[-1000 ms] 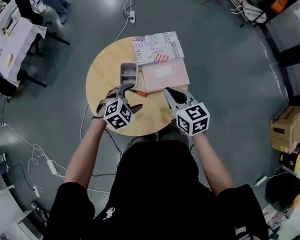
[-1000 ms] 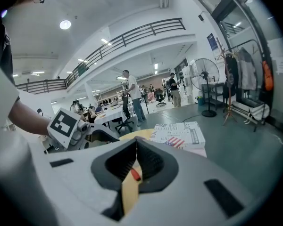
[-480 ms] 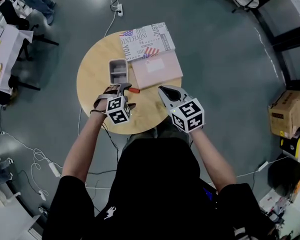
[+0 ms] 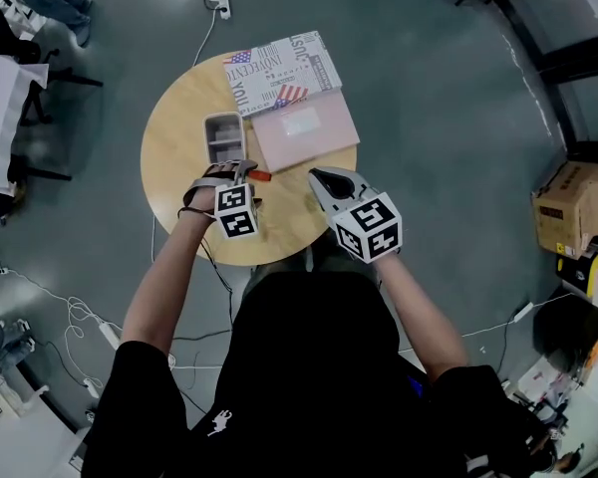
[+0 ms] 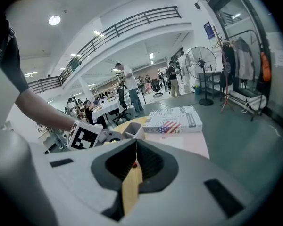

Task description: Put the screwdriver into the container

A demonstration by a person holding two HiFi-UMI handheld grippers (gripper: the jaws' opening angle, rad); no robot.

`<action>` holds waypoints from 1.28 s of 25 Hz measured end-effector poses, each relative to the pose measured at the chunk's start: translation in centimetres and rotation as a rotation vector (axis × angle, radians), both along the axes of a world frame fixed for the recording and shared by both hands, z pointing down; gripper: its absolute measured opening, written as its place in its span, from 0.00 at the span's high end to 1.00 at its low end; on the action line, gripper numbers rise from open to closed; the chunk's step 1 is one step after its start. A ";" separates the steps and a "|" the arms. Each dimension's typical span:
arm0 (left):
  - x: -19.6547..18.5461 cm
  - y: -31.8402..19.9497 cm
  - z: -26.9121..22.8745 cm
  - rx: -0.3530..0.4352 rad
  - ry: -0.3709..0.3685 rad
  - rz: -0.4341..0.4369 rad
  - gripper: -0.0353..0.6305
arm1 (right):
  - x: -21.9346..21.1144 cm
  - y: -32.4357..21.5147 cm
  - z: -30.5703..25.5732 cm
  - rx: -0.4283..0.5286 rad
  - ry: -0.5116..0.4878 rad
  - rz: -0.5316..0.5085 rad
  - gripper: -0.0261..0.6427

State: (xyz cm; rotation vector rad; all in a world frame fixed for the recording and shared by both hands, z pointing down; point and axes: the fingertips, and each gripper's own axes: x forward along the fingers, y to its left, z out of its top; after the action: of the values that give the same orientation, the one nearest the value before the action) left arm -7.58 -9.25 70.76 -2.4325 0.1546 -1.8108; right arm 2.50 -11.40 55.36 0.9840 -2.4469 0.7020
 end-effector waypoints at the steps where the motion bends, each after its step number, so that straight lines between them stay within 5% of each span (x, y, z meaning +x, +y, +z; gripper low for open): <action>1: 0.1 -0.1 0.2 -0.001 -0.007 0.007 0.43 | 0.0 -0.1 0.1 -0.002 -0.001 0.002 0.96; 32: 0.4 -1.3 3.9 0.065 -0.182 0.042 0.71 | 1.1 -1.2 1.5 -0.041 -0.011 0.011 0.96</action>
State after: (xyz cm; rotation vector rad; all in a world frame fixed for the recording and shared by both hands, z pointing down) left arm -7.19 -10.53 74.62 -2.1973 0.1425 -1.9643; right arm 3.61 -12.63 56.85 0.9805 -2.4283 0.7599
